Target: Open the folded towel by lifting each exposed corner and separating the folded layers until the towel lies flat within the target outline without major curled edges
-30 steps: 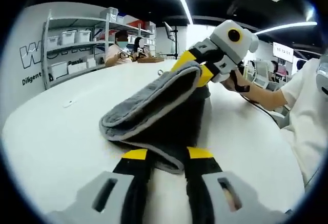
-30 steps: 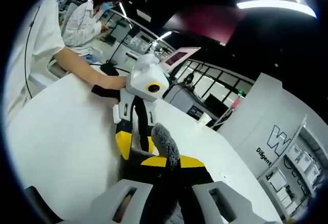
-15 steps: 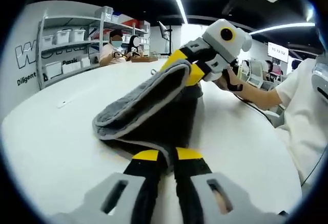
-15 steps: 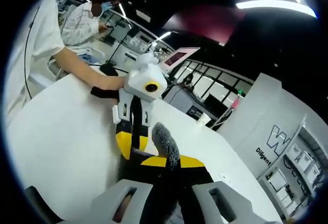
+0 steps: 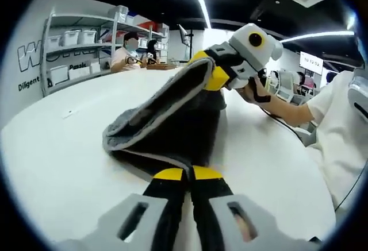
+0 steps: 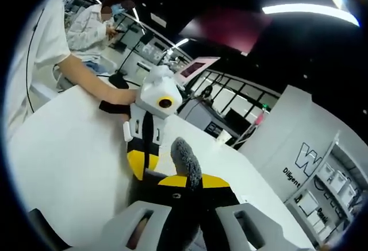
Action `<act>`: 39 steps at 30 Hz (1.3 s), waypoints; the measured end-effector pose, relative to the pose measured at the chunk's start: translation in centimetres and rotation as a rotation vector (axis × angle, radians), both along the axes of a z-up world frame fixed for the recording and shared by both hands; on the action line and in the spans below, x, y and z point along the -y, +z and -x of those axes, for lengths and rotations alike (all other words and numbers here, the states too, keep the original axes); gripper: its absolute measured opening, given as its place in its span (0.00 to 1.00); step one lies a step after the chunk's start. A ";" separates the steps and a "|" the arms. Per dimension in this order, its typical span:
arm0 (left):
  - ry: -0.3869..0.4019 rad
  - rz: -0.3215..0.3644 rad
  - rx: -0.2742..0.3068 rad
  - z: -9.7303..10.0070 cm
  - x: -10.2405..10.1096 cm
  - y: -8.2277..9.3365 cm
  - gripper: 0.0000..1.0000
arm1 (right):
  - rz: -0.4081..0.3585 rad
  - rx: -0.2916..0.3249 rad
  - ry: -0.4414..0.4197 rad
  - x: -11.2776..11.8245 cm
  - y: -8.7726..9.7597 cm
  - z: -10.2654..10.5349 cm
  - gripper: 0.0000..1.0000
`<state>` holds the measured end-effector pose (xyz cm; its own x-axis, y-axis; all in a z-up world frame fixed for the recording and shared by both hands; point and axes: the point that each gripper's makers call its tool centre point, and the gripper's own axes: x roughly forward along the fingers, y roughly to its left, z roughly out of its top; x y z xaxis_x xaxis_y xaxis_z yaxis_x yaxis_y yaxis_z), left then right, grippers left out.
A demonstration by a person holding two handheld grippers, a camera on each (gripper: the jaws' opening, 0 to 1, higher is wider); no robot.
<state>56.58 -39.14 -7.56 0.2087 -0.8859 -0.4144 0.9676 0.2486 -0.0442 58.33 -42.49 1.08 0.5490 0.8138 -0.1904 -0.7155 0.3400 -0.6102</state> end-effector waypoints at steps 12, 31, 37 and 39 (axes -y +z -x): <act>-0.005 0.002 0.005 0.0 0.0 0.0 0.03 | -0.025 0.006 -0.009 0.3 0.5 -0.1 0.00; -0.007 0.000 0.013 0.0 0.0 0.2 0.03 | -0.112 0.023 -0.058 2.2 2.4 -0.7 0.00; -0.007 -0.003 0.018 0.0 0.0 0.2 0.03 | -0.166 0.021 -0.086 3.3 3.3 -1.1 0.00; -0.007 -0.002 0.015 0.0 0.0 0.2 0.03 | -0.180 0.019 -0.090 3.6 3.5 -1.2 0.00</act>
<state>56.62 -39.11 -7.33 0.2085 -0.8866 -0.4130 0.9699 0.2418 -0.0296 59.52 -46.06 4.61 0.6229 0.7815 -0.0354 -0.6667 0.5067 -0.5466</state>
